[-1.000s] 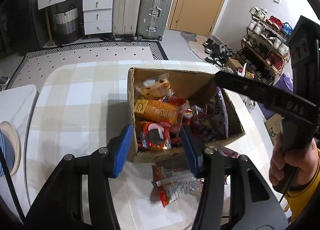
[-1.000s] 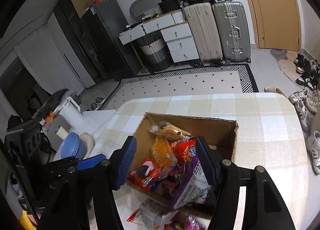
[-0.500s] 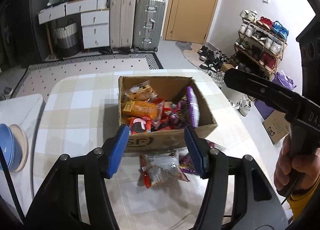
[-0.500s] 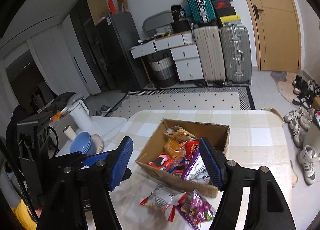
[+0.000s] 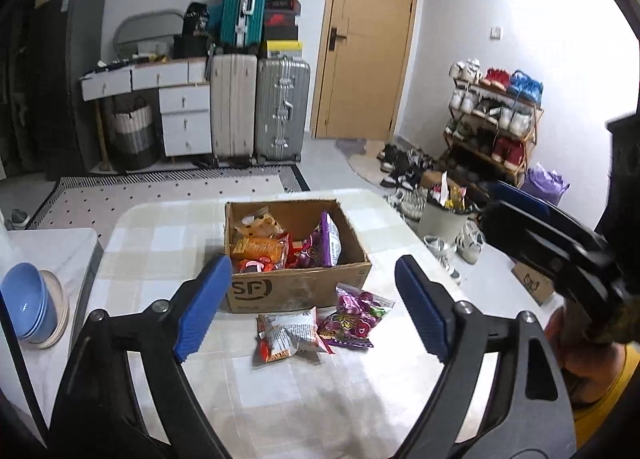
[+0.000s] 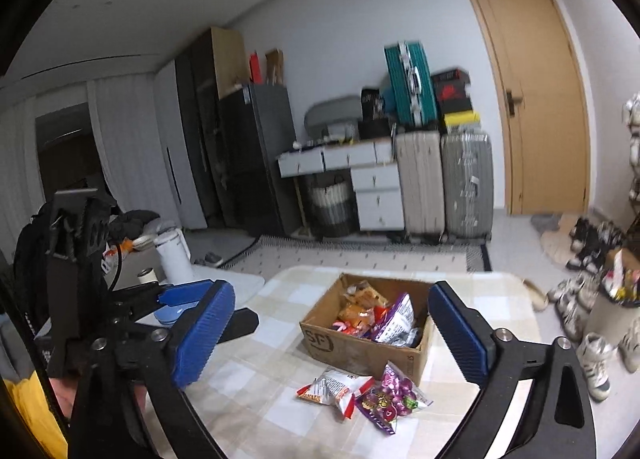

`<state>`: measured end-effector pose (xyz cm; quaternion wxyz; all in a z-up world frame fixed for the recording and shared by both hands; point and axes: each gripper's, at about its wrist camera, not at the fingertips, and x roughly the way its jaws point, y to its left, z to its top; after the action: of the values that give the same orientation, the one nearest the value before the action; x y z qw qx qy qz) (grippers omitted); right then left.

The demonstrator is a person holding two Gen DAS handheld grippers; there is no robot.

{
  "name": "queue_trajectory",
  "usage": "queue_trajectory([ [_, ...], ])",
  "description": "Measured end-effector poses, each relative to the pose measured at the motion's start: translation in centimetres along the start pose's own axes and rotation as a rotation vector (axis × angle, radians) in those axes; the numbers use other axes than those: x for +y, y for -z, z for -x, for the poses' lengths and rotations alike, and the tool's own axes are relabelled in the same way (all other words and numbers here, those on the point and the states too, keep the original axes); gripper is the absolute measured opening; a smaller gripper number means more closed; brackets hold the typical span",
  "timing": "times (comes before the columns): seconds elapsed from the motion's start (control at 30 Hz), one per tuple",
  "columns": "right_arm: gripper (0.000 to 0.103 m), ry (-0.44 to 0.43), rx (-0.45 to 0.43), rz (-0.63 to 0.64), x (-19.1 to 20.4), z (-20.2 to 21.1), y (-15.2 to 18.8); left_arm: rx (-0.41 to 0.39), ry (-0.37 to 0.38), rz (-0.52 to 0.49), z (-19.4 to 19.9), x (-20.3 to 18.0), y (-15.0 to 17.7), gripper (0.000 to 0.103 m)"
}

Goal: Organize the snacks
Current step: 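Withdraw both tools from the box toward the remaining snack bags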

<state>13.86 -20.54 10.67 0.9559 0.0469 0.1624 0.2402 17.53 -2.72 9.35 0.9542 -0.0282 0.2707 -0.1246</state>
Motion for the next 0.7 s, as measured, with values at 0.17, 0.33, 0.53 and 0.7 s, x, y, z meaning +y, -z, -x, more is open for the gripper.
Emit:
queue_trajectory([
  [0.17,0.102,0.01,-0.061,0.05,2.0,5.0,1.3,-0.072,-0.001,-0.016,5.1,-1.2,1.4,0.092],
  [0.33,0.102,0.027,-0.089,0.034,2.9,8.6,3.9,-0.167,-0.017,0.004,10.4,-1.4,3.8,0.103],
  [0.53,0.102,0.029,-0.052,-0.029,2.6,9.4,7.8,-0.231,-0.061,0.02,14.5,-0.6,8.3,0.103],
  [0.7,0.102,0.045,-0.031,-0.108,2.4,9.6,10.4,-0.207,-0.122,0.02,15.3,0.3,12.0,0.103],
])
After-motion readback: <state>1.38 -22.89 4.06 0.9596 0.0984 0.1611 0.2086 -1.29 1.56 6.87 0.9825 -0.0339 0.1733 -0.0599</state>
